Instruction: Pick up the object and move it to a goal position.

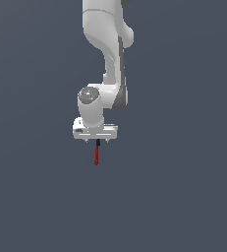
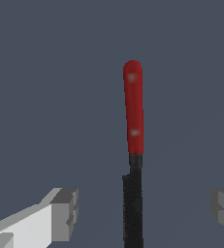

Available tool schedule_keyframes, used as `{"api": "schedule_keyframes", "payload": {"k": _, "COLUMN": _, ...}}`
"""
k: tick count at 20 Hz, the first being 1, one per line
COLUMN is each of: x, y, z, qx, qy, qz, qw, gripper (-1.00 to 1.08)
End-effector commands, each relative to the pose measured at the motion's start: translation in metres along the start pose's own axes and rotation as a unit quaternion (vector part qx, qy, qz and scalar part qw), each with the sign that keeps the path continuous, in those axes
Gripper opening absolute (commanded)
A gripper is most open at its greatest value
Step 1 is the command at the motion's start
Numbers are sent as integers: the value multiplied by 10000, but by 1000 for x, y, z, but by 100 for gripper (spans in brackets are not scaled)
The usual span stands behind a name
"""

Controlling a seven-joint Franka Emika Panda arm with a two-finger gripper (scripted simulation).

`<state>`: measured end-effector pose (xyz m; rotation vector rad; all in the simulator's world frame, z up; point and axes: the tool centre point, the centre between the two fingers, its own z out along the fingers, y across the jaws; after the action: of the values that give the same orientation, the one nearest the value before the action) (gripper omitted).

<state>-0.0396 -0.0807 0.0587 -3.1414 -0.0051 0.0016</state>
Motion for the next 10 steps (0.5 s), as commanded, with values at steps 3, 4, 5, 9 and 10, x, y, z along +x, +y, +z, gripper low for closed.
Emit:
{"api": "schedule_keyframes", "payload": {"k": 3, "x": 0, "y": 0, "z": 8, "qx": 0, "qy": 0, "qz": -2, "qw": 10000, "gripper": 100}}
{"api": "schedule_keyframes", "payload": {"k": 4, "x": 0, "y": 0, "z": 12, "qx": 0, "qy": 0, "qz": -2, "qw": 10000, "gripper": 100}}
{"api": "schedule_keyframes", "payload": {"k": 5, "x": -1, "y": 0, "z": 16, "qx": 0, "qy": 2, "qz": -5, "qw": 10000, "gripper": 100}}
{"api": "schedule_keyframes", "payload": {"k": 9, "x": -1, "y": 0, "z": 37, "qx": 0, "qy": 3, "qz": -7, "qw": 10000, "gripper": 100}}
{"api": "schedule_keyframes", "payload": {"k": 10, "x": -1, "y": 0, "z": 41, "qx": 0, "qy": 4, "qz": -10, "qw": 10000, "gripper": 100}}
